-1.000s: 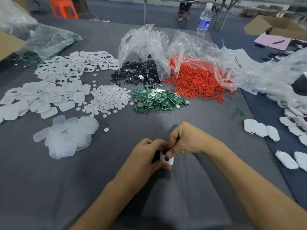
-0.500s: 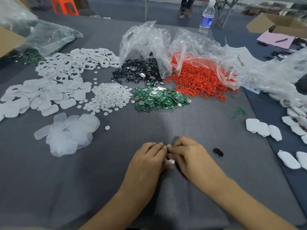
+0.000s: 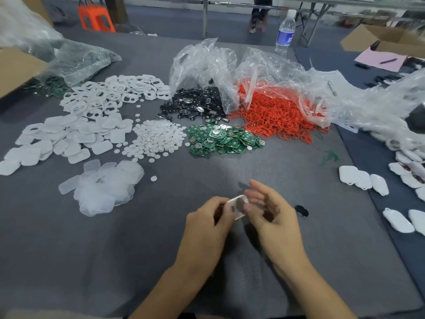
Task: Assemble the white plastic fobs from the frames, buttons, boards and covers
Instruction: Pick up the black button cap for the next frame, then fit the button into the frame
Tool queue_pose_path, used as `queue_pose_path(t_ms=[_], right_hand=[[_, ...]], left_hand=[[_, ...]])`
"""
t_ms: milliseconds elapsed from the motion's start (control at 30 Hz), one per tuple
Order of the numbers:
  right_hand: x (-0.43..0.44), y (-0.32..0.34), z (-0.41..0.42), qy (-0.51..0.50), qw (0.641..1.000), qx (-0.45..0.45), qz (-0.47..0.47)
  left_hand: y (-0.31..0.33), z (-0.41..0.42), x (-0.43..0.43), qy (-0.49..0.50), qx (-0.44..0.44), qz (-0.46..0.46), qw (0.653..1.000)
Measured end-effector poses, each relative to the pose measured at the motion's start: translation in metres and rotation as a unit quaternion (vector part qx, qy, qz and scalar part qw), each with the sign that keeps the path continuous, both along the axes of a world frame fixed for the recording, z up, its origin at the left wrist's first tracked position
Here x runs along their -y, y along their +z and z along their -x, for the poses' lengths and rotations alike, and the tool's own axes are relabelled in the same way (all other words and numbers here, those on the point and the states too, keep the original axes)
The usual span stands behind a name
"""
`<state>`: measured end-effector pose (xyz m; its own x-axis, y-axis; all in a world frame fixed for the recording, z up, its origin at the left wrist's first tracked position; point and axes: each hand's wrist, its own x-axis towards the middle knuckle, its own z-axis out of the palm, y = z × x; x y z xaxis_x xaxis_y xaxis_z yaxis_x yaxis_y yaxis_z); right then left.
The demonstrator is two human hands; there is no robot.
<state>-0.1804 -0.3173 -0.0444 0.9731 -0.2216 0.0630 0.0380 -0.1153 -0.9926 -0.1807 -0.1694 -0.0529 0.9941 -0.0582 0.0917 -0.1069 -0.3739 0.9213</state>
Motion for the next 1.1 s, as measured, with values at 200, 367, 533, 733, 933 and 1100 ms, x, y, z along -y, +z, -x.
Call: queue_pose_path(t_ms=[200, 367, 533, 733, 933, 1100], right_hand=[[0.001, 0.000, -0.001, -0.001, 0.998, -0.061, -0.019], [0.004, -0.012, -0.010, 0.024, 0.970, -0.027, 0.242], [0.000, -0.018, -0.012, 0.053, 0.958, 0.009, 0.282], [0.051, -0.008, -0.002, -0.111, 0.929, -0.027, 0.352], [0.086, -0.005, 0.002, -0.090, 0.911, -0.092, 0.392], [0.082, 0.003, 0.007, -0.042, 0.996, -0.074, 0.012]], left_hand=[[0.002, 0.009, 0.003, 0.013, -0.132, 0.179, 0.975], [-0.003, 0.004, -0.008, 0.005, -0.031, -0.117, 0.993], [0.006, -0.004, -0.003, 0.008, -0.019, -0.246, 0.969], [0.009, -0.008, -0.005, 0.020, -0.060, -0.228, 0.972], [0.003, -0.008, -0.005, 0.004, -0.058, -0.222, 0.973], [-0.003, -0.008, -0.009, -0.061, -0.035, -0.289, 0.955]])
